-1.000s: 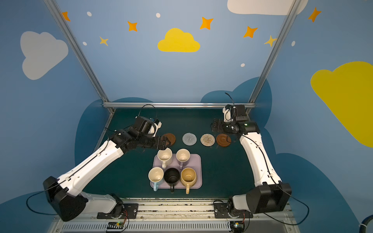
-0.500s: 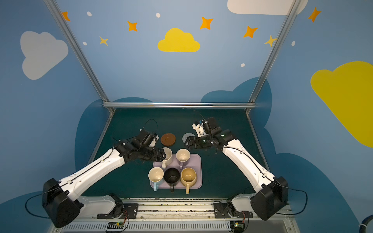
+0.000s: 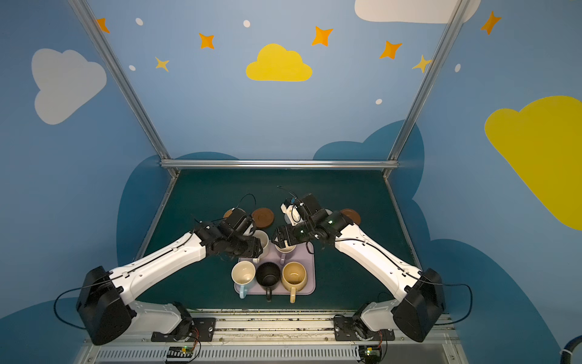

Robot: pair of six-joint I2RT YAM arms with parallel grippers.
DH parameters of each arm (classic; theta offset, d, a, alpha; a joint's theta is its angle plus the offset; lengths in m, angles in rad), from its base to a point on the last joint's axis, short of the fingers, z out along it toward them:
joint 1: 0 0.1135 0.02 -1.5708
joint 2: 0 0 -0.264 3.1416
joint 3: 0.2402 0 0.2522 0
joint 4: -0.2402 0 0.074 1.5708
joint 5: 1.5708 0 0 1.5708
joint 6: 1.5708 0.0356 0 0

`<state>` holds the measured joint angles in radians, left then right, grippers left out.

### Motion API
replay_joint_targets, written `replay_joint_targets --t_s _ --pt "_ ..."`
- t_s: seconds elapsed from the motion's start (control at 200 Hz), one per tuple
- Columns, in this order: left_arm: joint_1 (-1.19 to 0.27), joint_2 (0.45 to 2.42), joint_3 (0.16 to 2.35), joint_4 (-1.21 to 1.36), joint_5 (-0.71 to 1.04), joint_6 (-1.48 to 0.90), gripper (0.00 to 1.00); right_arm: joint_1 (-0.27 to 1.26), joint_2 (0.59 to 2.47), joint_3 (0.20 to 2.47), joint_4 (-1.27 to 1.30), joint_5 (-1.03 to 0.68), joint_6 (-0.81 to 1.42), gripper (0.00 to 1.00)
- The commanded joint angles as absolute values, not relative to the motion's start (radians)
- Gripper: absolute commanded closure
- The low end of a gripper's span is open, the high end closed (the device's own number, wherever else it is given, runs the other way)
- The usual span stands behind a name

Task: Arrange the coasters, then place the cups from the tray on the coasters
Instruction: 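Swing both grippers over the mug tray toward the white speckled mug, then lower the left gripper onto the white speckled mug rim and close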

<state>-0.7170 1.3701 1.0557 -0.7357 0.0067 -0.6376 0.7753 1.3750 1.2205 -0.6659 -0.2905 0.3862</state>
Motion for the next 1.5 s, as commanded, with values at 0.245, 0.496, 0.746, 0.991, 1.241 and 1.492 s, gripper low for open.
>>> replay_joint_targets --t_s 0.245,0.496,0.746,0.991,1.241,1.492 --pt "-0.726 1.378 1.026 -0.741 -0.017 -0.655 0.21 0.796 1.408 1.181 -0.617 -0.268 0.399 0.07" --pt "-0.728 1.422 1.029 -0.719 -0.046 -0.636 0.28 0.796 1.397 1.169 -0.600 -0.266 0.399 0.07" --pt "-0.733 1.461 1.031 -0.709 -0.050 -0.623 0.40 0.795 1.400 1.167 -0.601 -0.259 0.401 0.07" --pt "-0.739 1.483 1.041 -0.710 -0.057 -0.610 0.47 0.796 1.413 1.178 -0.610 -0.253 0.403 0.07" --pt "-0.756 1.518 1.061 -0.743 -0.101 -0.614 0.48 0.794 1.410 1.181 -0.634 -0.218 0.411 0.07" --pt "-0.763 1.542 1.069 -0.731 -0.092 -0.612 0.52 0.794 1.406 1.157 -0.604 -0.256 0.413 0.07"
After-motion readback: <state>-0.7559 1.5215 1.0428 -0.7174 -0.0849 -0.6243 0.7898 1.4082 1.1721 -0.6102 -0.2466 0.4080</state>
